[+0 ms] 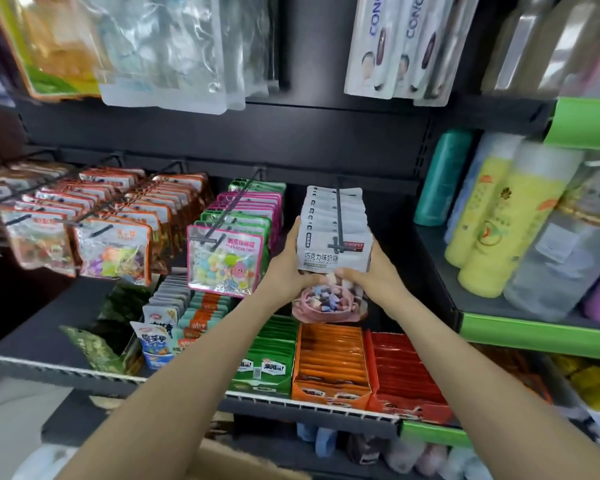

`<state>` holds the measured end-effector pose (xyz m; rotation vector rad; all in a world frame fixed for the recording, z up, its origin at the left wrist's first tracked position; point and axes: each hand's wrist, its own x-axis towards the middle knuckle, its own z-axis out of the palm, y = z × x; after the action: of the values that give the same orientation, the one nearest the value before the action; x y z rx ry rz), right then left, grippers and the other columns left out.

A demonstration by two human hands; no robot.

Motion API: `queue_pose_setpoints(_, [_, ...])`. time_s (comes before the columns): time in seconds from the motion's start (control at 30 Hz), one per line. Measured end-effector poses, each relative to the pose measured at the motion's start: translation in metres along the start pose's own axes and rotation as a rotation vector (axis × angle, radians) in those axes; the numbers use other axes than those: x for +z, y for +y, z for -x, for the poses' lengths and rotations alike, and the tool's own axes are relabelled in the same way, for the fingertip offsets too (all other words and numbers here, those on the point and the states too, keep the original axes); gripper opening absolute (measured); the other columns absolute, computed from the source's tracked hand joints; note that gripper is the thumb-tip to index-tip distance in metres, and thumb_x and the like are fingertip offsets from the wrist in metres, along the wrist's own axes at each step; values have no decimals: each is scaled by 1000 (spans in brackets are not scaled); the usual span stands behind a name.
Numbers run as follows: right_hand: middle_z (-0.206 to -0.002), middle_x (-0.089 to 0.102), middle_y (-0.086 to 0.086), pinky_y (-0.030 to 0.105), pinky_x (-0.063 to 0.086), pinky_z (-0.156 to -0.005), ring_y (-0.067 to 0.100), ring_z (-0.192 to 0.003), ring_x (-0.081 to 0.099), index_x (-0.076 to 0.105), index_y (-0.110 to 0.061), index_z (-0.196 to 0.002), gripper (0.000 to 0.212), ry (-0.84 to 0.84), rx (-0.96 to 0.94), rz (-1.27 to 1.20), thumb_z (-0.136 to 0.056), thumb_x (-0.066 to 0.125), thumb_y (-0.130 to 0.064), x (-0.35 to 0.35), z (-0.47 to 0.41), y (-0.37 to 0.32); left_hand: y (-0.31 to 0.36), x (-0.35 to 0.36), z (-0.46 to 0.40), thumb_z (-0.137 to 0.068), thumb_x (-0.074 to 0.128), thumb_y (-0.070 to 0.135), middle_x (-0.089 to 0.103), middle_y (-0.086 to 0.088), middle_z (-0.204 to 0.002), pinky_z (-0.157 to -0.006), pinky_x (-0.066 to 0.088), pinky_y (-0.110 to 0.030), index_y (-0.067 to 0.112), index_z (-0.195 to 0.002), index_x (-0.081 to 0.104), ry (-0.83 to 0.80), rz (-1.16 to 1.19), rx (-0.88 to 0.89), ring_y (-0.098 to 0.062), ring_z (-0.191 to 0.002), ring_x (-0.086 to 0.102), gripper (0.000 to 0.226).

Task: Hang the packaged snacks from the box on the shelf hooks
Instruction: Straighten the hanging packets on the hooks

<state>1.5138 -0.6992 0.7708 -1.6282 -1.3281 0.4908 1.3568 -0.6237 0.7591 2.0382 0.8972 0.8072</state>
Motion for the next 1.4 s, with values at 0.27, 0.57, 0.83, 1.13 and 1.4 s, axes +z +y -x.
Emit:
queue_pose_setpoints(0.27, [-111,53,-17,24,38,-92,7,-109,51,29,-26,-142,82,58,19,52,-76,75,-11,5,-16,1,-5,5,-13,-73,80,20,42,8,-144,-98,35,-18,26,-151,-7,30,34,3,-6,-124,45,116])
queue_pose_setpoints(0.57, [-123,42,-21,14,39,-84,0,-114,45,-2,-33,-149,103,-83,16,-93,-81,68,-3,-15,-4,-15,32,-14,6,-90,52,1,40,16,-131,-79,47,-10,27,-151,4,72,213,-12,4,-102,51,81])
queue_pose_setpoints(0.83, [-156,20,0,21,14,-110,11,-141,20,30,-14,-146,47,-52,-10,193,-101,34,-26,-24,-42,-40,54,-30,-51,-102,31,21,23,-3,-156,-109,12,-16,12,-147,27,-10,-316,104,-15,-143,20,46])
queue_pose_setpoints(1.13, [-158,6,3,26,10,-115,14,-145,10,16,-12,-150,56,-160,-16,573,-102,24,-39,-21,-45,-32,33,-26,-54,-103,25,28,18,-2,-157,-117,20,-39,15,-147,27,-79,-564,68,-20,-145,15,47])
queue_pose_setpoints(1.4, [-155,23,8,30,24,-110,23,-139,28,35,-8,-142,46,-96,-52,618,-102,32,-31,-27,-70,-42,52,-36,-83,-101,30,25,31,-11,-151,-113,23,-34,13,-143,36,-47,-515,25,-23,-141,26,43])
